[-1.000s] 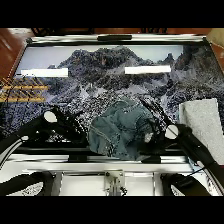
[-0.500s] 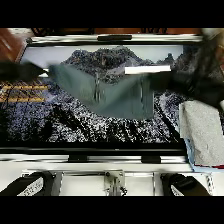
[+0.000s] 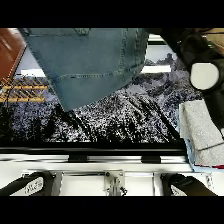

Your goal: Fold the shirts.

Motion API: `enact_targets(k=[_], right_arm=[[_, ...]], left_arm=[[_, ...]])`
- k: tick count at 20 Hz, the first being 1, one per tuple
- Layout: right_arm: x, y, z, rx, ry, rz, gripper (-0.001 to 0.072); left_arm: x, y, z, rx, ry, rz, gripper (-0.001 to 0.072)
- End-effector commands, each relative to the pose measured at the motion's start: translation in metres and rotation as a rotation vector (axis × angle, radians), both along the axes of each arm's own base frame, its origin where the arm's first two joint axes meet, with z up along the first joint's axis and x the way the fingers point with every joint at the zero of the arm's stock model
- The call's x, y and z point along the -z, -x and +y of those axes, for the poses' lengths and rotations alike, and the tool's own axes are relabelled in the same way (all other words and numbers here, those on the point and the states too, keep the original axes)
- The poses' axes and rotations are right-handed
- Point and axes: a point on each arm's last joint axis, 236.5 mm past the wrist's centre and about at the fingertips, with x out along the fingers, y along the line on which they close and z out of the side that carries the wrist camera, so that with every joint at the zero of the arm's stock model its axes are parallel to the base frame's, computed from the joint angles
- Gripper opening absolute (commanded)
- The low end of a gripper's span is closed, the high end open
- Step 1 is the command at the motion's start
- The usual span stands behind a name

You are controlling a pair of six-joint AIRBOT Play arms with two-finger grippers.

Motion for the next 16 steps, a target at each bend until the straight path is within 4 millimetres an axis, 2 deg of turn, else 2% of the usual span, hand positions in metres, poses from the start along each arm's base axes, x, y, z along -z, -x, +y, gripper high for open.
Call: enact_targets(k=[1, 2, 4, 6, 8, 10, 12, 13, 15, 16], right_arm=[[0.086, -0.004, 0.005, -0.033, 0.23, 0.247, 0.0109], [0.119, 0.008, 0.002, -0.057, 0.324, 0.365, 0.0109], [0.164, 0.034, -0.01, -0.097, 0.474, 0.544, 0.0109], [0.192, 0.06, -0.016, -0.137, 0.538, 0.69, 0.0109], [0.221, 0.099, -0.023, -0.199, 0.588, 0.884, 0.0109], [0.241, 0.148, -0.031, -0.276, 0.647, 1.086, 0.0109], [0.249, 0.18, -0.038, -0.311, 0.714, 1.21, 0.0109], [0.251, 0.19, -0.037, -0.322, 0.733, 1.239, 0.0109], [0.261, 0.205, -0.032, -0.323, 0.741, 1.302, 0.0109], [0.272, 0.213, -0.03, -0.327, 0.75, 1.339, 0.0109]], left_arm=[[0.107, -0.011, 0.019, 0.007, -0.204, 0.301, 0.0103], [0.135, -0.004, 0.013, 0.048, -0.234, 0.374, 0.0103], [0.182, 0.012, -0.001, 0.104, -0.234, 0.496, 0.0102], [0.222, 0.034, -0.016, 0.149, -0.228, 0.592, 0.0102], [0.259, 0.068, -0.031, 0.198, -0.231, 0.679, 0.0102], [0.293, 0.105, -0.038, 0.219, -0.221, 0.763, 0.0102], [0.324, 0.146, -0.043, 0.238, -0.187, 0.86, 0.0103], [0.336, 0.171, -0.051, 0.288, -0.179, 0.912, 0.0103], [0.348, 0.217, -0.07, 0.436, -0.163, 0.989, 0.0103], [0.351, 0.233, -0.076, 0.479, -0.163, 1.023, 0.0103]])
